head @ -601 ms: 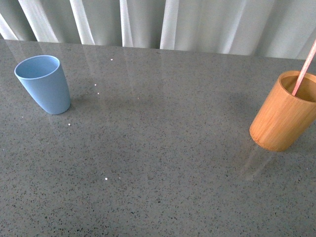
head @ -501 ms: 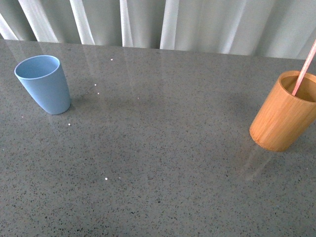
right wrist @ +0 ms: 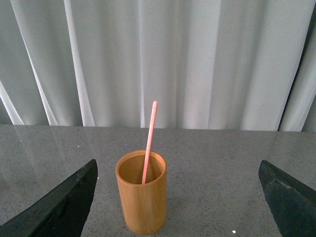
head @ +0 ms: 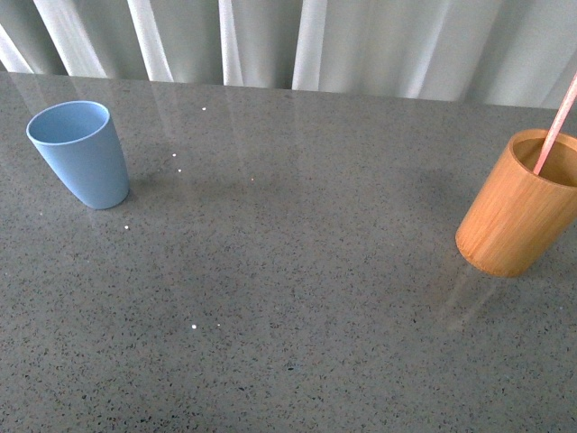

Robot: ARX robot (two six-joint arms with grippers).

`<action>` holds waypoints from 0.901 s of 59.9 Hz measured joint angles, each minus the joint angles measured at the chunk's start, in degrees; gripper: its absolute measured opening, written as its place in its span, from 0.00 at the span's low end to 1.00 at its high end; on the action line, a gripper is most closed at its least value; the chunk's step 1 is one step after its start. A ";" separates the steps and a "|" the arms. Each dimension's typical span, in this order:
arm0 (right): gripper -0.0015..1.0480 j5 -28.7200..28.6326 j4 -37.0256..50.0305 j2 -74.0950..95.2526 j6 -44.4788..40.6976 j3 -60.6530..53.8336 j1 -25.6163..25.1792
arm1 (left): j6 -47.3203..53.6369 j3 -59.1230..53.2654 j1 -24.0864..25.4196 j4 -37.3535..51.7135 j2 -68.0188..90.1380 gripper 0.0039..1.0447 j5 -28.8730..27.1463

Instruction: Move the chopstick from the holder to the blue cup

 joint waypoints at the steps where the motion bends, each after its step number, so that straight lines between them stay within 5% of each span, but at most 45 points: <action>1: 0.90 0.00 0.00 0.00 0.00 0.00 0.00 | 0.00 0.00 0.00 0.00 0.00 0.94 0.00; 40: 0.90 0.00 0.00 0.00 -0.02 0.00 0.00 | 0.00 0.00 0.00 0.00 0.00 0.94 0.00; 48: 0.90 0.00 0.00 0.02 0.00 0.00 0.00 | -10.01 9.49 -6.27 -18.12 17.44 0.94 -13.81; 54: 0.90 -0.02 0.00 0.02 -0.02 0.00 0.00 | -14.75 13.92 -9.14 -12.76 34.73 0.94 -14.43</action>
